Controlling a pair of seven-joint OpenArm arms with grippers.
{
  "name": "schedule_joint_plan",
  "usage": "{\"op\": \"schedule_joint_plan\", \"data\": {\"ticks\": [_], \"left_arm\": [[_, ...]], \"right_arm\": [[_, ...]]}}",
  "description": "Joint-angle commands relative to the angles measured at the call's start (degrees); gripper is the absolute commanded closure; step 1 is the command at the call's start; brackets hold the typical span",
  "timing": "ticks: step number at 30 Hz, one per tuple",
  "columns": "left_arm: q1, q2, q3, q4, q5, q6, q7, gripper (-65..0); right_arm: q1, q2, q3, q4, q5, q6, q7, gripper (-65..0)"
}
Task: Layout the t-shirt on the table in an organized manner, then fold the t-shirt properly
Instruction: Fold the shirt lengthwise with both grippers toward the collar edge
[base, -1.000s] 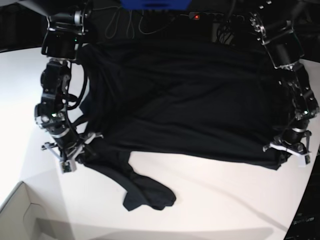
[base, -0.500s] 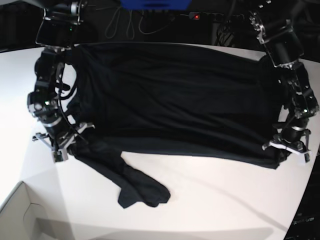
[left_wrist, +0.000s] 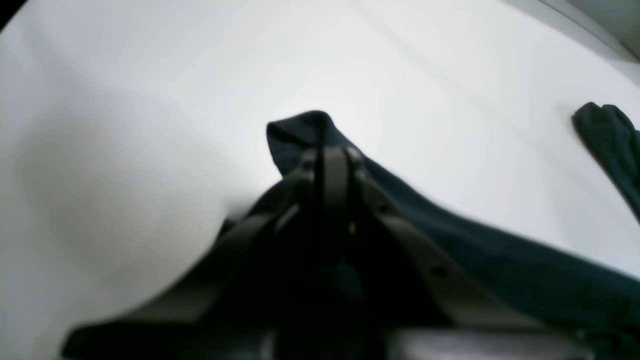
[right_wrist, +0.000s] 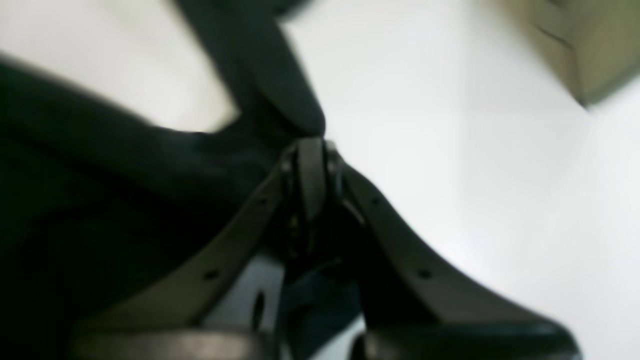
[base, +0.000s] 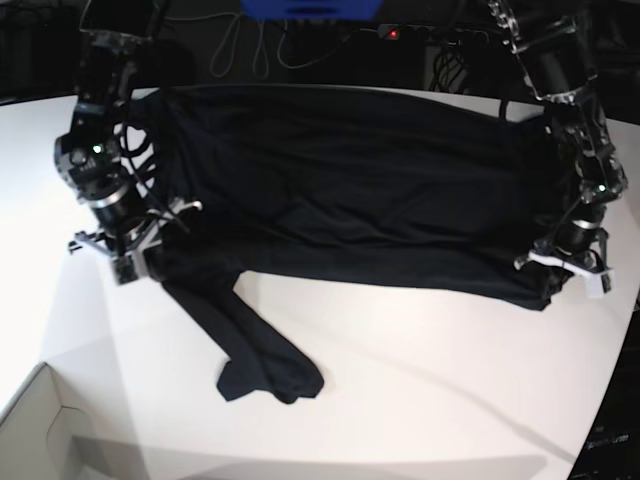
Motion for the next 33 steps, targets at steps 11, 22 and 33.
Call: {"op": "schedule_joint_plan", "data": {"ticks": [11,22,33], "left_arm": [[4.1,-3.7,-8.0,1.1,-6.1,-0.1,-1.4,-0.1],[10.0,-3.1,-9.8,8.5,-6.1,-0.1,-1.4,-0.1],[17.1,-0.6,-9.7,15.5,-6.2,-0.1,-1.4,-0.1]], "right_arm": [[-6.5,1.3,0.2,3.1,0.6,1.7,1.6,0.0],[-11.9,4.0,0.2,3.2,0.6,1.8,9.7,0.0],[-16.6,2.9,6.4,3.2,0.6,6.2,16.2,0.0]]}}
